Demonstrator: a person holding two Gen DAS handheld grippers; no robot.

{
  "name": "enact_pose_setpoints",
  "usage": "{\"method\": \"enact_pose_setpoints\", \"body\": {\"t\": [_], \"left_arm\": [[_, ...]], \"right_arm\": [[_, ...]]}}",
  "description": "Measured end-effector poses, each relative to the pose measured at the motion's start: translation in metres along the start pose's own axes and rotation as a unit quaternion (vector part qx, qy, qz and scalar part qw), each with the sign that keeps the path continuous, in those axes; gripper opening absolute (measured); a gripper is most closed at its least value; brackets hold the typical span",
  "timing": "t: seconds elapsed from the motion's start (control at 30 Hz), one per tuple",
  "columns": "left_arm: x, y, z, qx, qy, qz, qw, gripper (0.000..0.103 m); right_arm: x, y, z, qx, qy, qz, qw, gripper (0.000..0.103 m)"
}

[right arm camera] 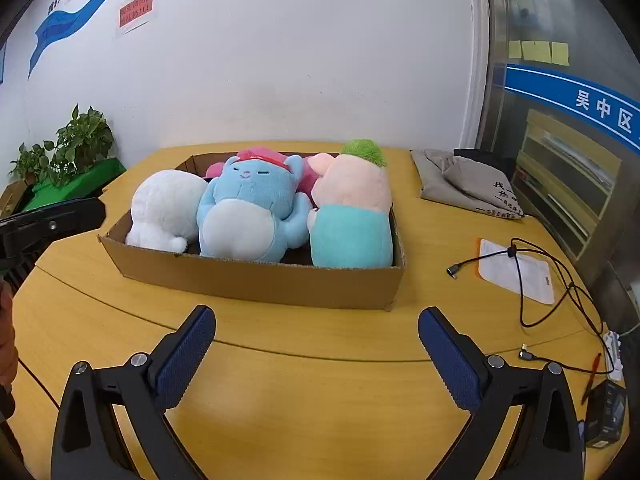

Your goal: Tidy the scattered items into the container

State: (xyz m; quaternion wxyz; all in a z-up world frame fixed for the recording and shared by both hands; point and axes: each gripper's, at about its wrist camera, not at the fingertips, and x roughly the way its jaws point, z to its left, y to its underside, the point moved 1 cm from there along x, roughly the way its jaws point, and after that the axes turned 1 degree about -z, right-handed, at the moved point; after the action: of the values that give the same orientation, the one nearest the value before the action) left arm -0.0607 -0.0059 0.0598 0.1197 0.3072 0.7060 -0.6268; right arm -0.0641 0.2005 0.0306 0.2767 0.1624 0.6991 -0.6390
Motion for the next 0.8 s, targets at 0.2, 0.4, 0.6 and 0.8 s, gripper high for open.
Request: {"method": "enact_pose_setpoints", "body": {"t": [0.2,0.4,0.6,0.8], "left_arm": [[-0.013,0.018,-0.003,0.001,-0.014,-0.004,0.9999,0.081],[-0.016,0.027,-0.005,-0.016,-0.001,-0.001,0.9999,0.081],[-0.016,0.034,-0.01,-0.01,-0.01,0.004,0.9999,0.081],[-0.013,0.036,-0.012,-0.01,-0.008,0.006,0.9999,0.081]], "right_arm": [[-0.011,0.009,0.003,0.001,0.011,0.004,1.0,0.103],[-0.019,0.014,0.002,0.002,0.015,0.005,1.0,0.103],[-0.02,0.018,0.002,0.003,0.012,0.009,1.0,0.103],[-0.019,0.02,0.004,-0.003,0.012,0.011,1.0,0.103]]}}
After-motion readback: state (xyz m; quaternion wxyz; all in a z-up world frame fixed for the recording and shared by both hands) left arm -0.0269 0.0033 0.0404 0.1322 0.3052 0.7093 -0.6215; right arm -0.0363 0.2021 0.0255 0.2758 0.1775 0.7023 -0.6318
